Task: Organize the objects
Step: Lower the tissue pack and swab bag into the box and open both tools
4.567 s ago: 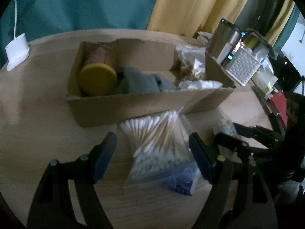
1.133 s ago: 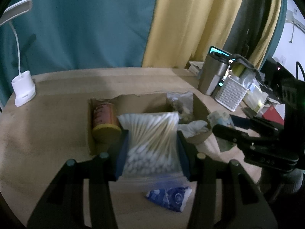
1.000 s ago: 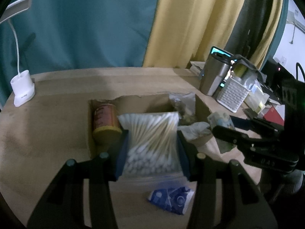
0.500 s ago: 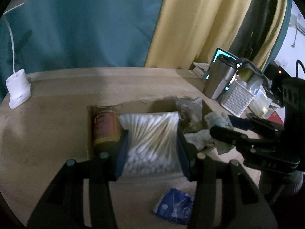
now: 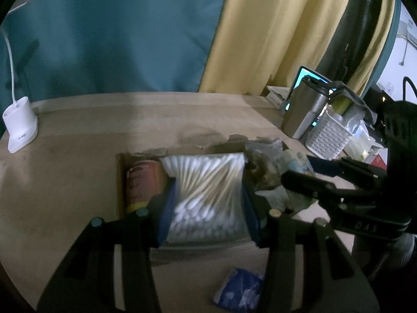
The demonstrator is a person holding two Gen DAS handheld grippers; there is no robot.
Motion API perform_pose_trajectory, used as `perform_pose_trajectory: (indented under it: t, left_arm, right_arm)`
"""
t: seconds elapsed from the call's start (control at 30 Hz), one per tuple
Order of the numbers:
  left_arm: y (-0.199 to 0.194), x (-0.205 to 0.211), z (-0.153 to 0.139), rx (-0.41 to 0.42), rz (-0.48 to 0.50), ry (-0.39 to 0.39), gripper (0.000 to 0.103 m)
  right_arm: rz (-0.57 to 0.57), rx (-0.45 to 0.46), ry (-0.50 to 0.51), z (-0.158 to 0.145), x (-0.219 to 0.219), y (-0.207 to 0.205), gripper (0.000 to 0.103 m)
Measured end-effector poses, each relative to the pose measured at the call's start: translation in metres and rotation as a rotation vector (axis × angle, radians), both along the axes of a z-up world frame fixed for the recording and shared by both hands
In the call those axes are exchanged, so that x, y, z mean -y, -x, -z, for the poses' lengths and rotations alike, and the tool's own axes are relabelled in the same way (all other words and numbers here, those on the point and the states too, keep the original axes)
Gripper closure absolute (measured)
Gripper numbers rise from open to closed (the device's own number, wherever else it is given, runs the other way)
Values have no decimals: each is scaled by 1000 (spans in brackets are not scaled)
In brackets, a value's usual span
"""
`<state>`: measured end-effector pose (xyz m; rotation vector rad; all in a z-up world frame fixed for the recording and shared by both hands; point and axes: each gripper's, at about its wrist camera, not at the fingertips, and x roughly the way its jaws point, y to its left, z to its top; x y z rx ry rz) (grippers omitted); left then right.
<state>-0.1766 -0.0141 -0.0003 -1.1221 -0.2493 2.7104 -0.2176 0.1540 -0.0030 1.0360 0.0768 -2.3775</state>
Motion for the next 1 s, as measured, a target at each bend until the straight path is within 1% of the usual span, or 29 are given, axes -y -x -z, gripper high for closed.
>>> perform_pose_trajectory:
  t: [0.6,1.0]
  left_arm:
    - [22,4,12,29,-10,-18,54]
    - [35,4,24,61,-25,-34,54]
  right_arm:
    - [-20,28,1,8,15,27,48]
    - [-35,70,-4,27,27,43,48]
